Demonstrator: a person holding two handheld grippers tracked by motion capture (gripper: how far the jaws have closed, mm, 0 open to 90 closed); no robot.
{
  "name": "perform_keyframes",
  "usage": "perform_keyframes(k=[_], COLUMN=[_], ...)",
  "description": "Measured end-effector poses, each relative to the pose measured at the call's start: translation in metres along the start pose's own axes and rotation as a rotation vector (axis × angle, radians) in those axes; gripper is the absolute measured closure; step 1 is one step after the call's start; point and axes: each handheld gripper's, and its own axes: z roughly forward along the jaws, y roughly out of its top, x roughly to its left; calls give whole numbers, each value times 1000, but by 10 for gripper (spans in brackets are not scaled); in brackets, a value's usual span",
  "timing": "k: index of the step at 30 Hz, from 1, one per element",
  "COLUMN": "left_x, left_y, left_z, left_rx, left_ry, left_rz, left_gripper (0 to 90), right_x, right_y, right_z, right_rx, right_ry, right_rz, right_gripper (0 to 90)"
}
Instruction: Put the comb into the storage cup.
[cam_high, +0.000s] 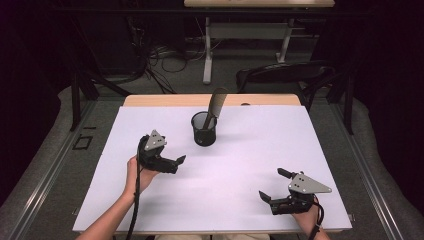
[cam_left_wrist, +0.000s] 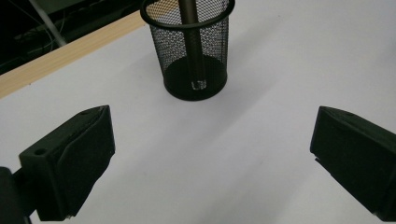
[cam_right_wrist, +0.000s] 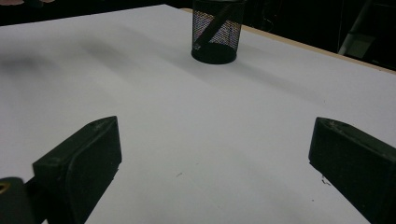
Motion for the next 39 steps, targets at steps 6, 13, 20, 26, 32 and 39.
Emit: perform_keyframes(k=[6, 13, 20, 26, 32, 39], left_x=[-2, -7, -12, -14, -17, -21], left_y=[-8, -19, -30, -41, -49, -59], left_z=[-9, -19, -27, -32, -38, -43], left_rx=[7, 18, 30, 33, 34, 26], left_ry=[1, 1, -5, 1, 1, 10], left_rz=[7, 11, 12, -1, -7, -9], left_gripper=[0, 0, 0, 0, 0, 0], right_x=[0, 0, 0, 0, 0, 0], right_y=[0, 0, 0, 0, 0, 0], right_z=[0, 1, 1, 1, 1, 1], right_rx=[1, 2, 3, 6, 6, 4], right_ry=[0, 0, -1, 1, 1, 0], right_rz=[1, 4, 0, 0, 3, 0], right_gripper=[20, 20, 20, 20, 20, 20])
